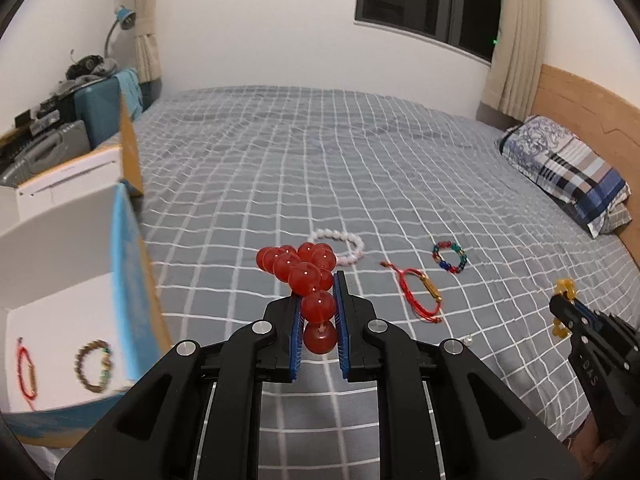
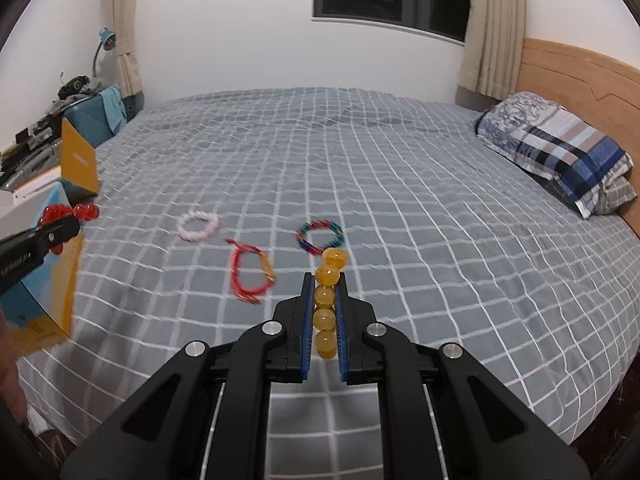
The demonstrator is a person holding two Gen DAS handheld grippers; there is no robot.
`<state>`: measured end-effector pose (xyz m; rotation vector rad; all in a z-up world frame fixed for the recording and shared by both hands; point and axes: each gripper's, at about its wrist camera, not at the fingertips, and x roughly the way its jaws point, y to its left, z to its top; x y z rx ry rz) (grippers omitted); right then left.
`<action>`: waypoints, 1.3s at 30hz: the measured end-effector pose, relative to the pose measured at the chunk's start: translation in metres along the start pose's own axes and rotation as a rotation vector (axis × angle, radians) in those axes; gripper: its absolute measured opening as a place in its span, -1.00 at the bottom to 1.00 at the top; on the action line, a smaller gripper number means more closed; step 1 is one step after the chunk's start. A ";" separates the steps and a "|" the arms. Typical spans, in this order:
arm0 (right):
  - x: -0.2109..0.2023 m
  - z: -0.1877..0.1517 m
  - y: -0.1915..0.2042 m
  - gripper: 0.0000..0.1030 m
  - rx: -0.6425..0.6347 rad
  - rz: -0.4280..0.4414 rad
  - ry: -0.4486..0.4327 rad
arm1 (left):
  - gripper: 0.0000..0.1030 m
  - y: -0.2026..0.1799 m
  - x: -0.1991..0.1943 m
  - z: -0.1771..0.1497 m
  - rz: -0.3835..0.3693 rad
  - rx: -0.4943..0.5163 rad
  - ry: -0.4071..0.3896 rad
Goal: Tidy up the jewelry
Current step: 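Carry both held bead bracelets over the white box with both tools, then open both tools to drop the bead bracelets into the box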
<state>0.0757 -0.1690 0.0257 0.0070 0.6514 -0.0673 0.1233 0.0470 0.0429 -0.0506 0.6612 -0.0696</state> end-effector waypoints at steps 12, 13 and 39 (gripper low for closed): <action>-0.030 0.050 0.115 -0.83 -0.097 0.154 -0.065 | -0.75 0.095 -0.068 0.014 0.126 -0.092 -0.049; -0.033 0.053 0.127 -0.83 -0.108 0.169 -0.070 | -0.75 0.103 -0.072 0.014 0.136 -0.101 -0.052; -0.022 0.021 0.379 -0.83 -0.343 0.451 0.234 | -0.75 0.295 -0.119 -0.052 0.407 -0.372 0.165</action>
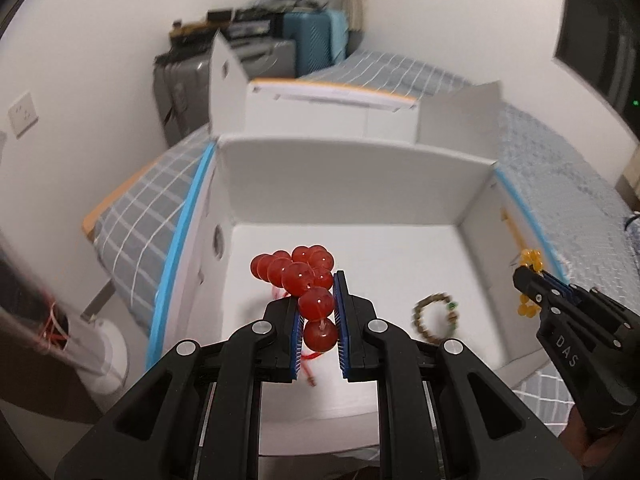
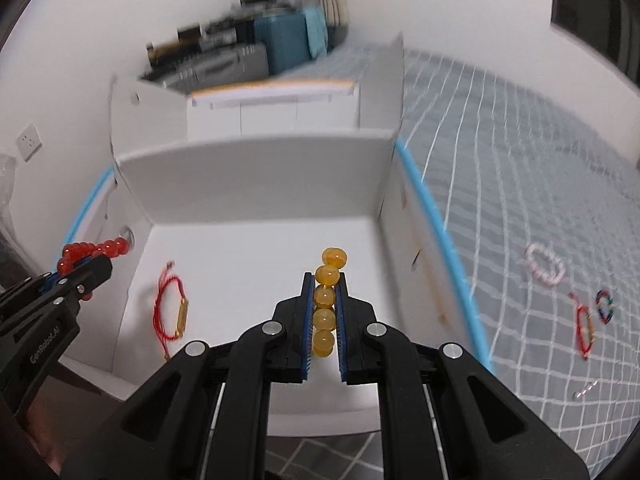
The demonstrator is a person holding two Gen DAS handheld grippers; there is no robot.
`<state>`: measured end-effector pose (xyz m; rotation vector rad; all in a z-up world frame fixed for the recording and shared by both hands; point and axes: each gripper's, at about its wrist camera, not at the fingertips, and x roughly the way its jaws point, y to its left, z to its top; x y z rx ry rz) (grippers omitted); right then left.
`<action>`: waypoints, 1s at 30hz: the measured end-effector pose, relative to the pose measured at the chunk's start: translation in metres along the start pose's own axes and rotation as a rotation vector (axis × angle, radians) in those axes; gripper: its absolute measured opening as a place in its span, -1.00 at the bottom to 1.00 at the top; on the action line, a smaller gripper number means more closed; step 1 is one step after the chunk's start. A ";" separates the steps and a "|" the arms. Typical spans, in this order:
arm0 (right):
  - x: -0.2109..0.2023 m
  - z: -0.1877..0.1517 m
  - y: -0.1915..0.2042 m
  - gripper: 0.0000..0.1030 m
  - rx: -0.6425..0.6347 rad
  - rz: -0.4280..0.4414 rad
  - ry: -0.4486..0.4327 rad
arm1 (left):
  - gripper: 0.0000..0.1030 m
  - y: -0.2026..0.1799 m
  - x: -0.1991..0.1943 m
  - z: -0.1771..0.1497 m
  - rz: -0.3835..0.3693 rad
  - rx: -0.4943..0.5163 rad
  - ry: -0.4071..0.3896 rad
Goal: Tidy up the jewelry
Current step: 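Open both tools to drop the bead bracelets into the box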
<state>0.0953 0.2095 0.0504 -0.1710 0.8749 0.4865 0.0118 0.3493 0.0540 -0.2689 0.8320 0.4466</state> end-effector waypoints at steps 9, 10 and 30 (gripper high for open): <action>0.029 -0.002 0.000 -0.83 0.020 -0.015 0.097 | -0.75 0.005 0.030 -0.006 0.004 0.001 0.090; 0.029 -0.003 0.000 -0.83 0.019 -0.016 0.098 | -0.75 0.005 0.031 -0.006 0.005 0.001 0.093; 0.006 -0.002 0.007 0.46 -0.007 0.028 0.029 | 0.54 0.008 0.007 0.000 0.079 0.006 0.007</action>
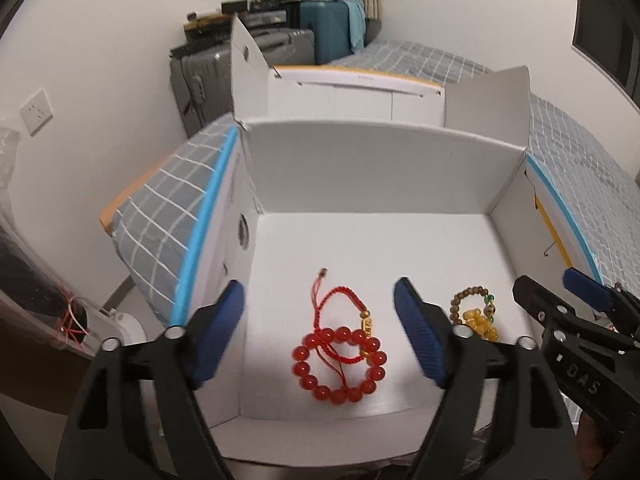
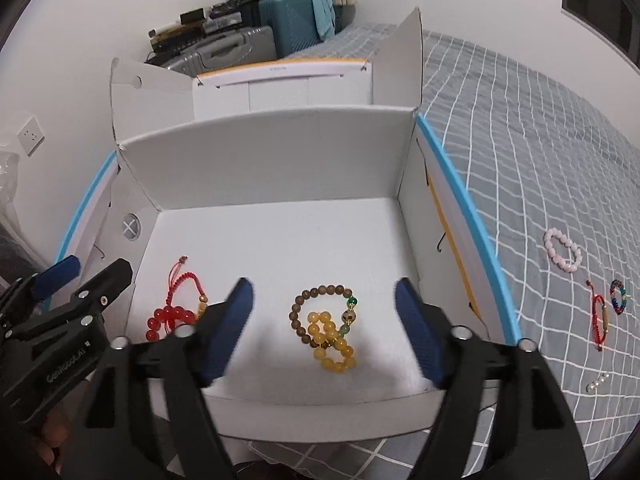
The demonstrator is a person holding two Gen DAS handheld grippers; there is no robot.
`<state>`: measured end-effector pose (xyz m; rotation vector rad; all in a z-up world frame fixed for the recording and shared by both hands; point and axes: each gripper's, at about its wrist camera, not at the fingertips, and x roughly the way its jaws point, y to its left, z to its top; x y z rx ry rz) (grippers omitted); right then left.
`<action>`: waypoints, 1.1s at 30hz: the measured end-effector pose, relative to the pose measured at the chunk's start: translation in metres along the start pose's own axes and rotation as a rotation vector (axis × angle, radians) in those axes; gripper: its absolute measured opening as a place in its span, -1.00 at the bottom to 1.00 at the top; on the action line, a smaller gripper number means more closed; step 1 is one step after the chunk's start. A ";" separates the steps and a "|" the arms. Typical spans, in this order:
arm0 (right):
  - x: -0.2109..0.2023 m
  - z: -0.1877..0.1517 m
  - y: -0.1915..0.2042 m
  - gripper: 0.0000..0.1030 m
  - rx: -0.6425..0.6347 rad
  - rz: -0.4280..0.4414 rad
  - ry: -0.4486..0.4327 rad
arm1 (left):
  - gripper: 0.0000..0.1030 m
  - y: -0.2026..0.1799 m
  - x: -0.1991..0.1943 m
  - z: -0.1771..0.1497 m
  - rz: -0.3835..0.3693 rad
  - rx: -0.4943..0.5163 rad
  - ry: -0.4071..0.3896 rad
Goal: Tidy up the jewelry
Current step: 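Open both tools to drop the bead bracelets into the box, then move both tools toward the pink and multicolour bracelets on the bed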
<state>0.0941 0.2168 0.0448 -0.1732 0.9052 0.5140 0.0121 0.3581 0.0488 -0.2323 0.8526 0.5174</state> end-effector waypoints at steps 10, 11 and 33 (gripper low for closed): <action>-0.019 -0.002 -0.005 0.71 0.012 -0.015 -0.041 | 0.86 -0.002 -0.015 -0.001 0.005 -0.002 -0.041; -0.021 -0.003 -0.007 0.73 0.014 -0.018 -0.045 | 0.87 -0.003 -0.016 -0.001 0.004 0.000 -0.042; -0.088 -0.029 -0.136 0.81 0.131 -0.159 -0.133 | 0.89 -0.124 -0.041 -0.005 -0.141 0.122 -0.082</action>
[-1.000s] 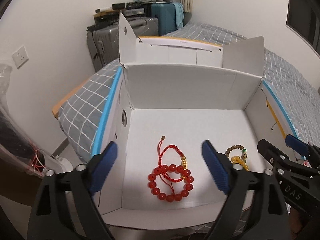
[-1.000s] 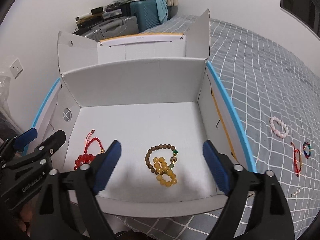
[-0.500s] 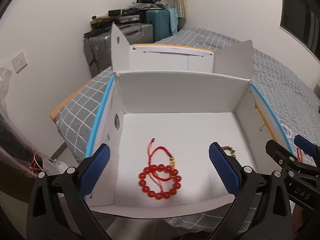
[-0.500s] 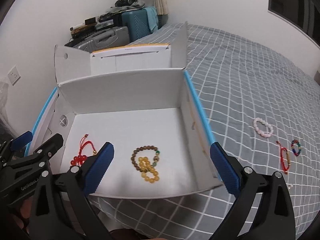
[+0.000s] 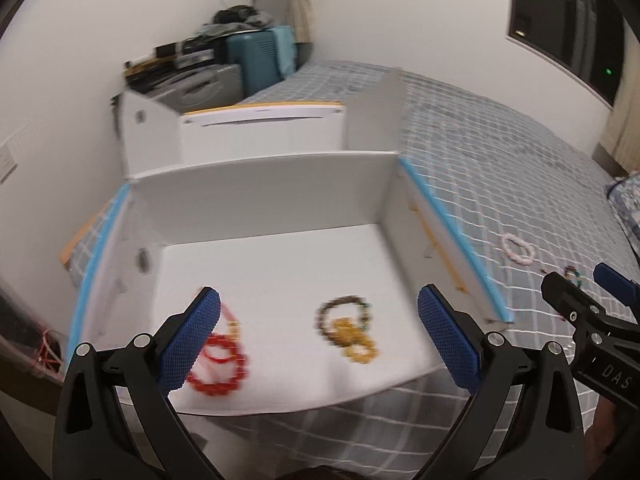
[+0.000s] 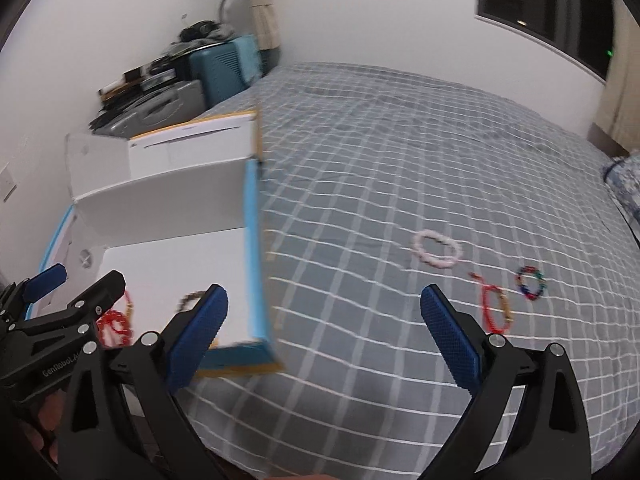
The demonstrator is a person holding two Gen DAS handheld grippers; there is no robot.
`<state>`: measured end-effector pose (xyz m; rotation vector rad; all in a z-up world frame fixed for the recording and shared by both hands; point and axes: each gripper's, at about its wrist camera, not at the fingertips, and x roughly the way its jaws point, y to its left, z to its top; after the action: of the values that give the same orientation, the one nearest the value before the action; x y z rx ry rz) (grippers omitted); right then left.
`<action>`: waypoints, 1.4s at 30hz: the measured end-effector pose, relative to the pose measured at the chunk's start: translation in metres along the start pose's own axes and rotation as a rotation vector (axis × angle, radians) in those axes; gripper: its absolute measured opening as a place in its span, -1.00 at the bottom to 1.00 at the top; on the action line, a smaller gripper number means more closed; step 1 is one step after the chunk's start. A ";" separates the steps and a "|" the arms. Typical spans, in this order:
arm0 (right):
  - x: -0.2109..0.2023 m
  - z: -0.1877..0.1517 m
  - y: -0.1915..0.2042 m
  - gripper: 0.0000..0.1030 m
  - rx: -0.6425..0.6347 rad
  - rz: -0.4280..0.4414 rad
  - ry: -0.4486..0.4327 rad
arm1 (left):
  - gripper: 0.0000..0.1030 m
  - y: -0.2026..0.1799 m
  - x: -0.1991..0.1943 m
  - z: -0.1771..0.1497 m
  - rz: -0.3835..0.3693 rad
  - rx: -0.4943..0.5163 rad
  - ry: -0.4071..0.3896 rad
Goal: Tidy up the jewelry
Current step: 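Move both tools toward the pink and multicolour bracelets on the bed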
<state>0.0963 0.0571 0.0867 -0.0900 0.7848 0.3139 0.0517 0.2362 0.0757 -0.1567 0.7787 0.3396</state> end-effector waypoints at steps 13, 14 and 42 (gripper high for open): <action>-0.006 -0.030 -0.158 0.81 0.164 -0.134 0.020 | 0.89 -0.147 0.024 0.000 -0.136 0.150 0.020; -0.004 -0.033 -0.172 0.81 0.178 -0.143 0.028 | 0.89 -0.158 0.026 0.000 -0.144 0.162 0.024; 0.162 -0.027 -0.339 0.68 0.325 -0.172 0.215 | 0.82 -0.342 0.186 -0.043 -0.254 0.349 0.202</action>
<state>0.2908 -0.2303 -0.0595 0.1166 1.0256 0.0106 0.2679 -0.0496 -0.0816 0.0400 0.9938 -0.0571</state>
